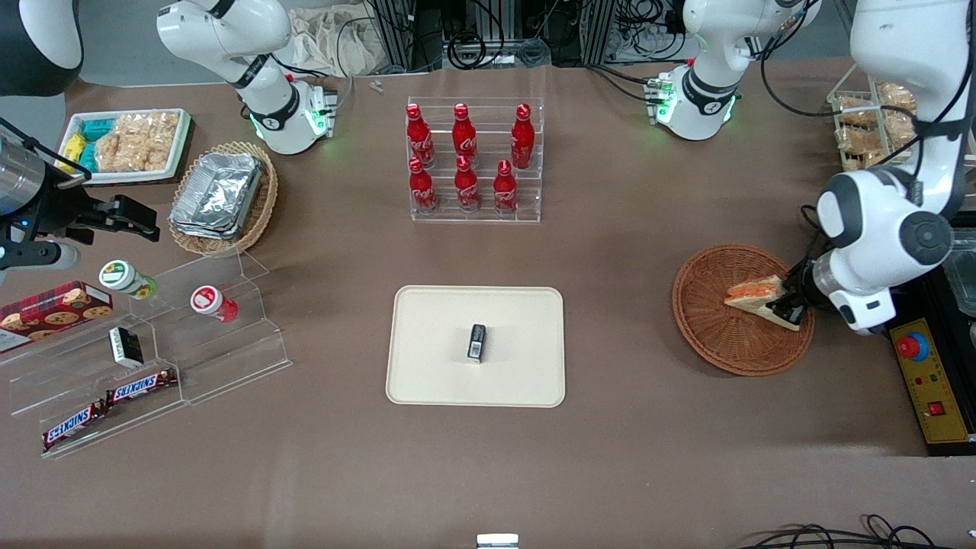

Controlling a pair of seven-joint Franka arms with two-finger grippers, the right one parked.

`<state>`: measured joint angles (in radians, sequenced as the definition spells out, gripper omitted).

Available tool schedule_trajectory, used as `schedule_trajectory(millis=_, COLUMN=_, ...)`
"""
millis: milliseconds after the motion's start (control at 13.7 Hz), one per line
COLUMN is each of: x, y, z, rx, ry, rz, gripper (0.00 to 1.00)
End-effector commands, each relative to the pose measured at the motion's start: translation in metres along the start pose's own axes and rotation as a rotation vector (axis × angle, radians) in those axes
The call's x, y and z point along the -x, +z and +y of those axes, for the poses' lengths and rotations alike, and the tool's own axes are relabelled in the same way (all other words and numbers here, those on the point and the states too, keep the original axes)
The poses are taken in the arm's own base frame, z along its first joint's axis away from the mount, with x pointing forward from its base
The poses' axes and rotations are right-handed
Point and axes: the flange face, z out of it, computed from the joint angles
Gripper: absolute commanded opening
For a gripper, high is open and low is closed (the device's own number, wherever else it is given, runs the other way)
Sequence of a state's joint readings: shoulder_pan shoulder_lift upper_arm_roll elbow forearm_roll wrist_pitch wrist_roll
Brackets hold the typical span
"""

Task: Place sandwich from basket to tray
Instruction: 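Lift the sandwich and carry it with the left gripper to the white tray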

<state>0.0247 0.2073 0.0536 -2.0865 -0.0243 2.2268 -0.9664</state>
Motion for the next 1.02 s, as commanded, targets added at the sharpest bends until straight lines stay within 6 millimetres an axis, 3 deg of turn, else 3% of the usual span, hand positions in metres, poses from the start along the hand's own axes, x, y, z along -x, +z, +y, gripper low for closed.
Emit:
schedule_trajectory(millis=0, x=0.052, y=-0.078, z=0.050, rx=0.019, ry=0.192, rz=-0.048, gripper=0.00)
schedule_trajectory(millis=146, x=0.109, y=-0.090, z=0.089, rx=0.026, ry=0.411, rz=-0.076, gripper=0.00)
schedule_trajectory(millis=293, x=0.161, y=-0.090, z=0.120, rx=0.057, ry=0.699, rz=-0.088, gripper=0.00)
schedule_trajectory(millis=512, x=0.231, y=-0.089, z=0.168, rx=0.116, ry=0.888, rz=-0.110, gripper=0.00)
schedule_trajectory(millis=585, x=0.245, y=-0.090, z=0.187, rx=0.137, ry=0.908, rz=-0.115, gripper=0.00)
schedule_trajectory(millis=659, x=0.276, y=-0.088, z=0.199, rx=0.142, ry=0.960, rz=-0.107, gripper=0.00)
schedule_trajectory(millis=951, x=0.346, y=-0.028, z=0.224, rx=0.120, ry=1.131, rz=0.041, gripper=0.00)
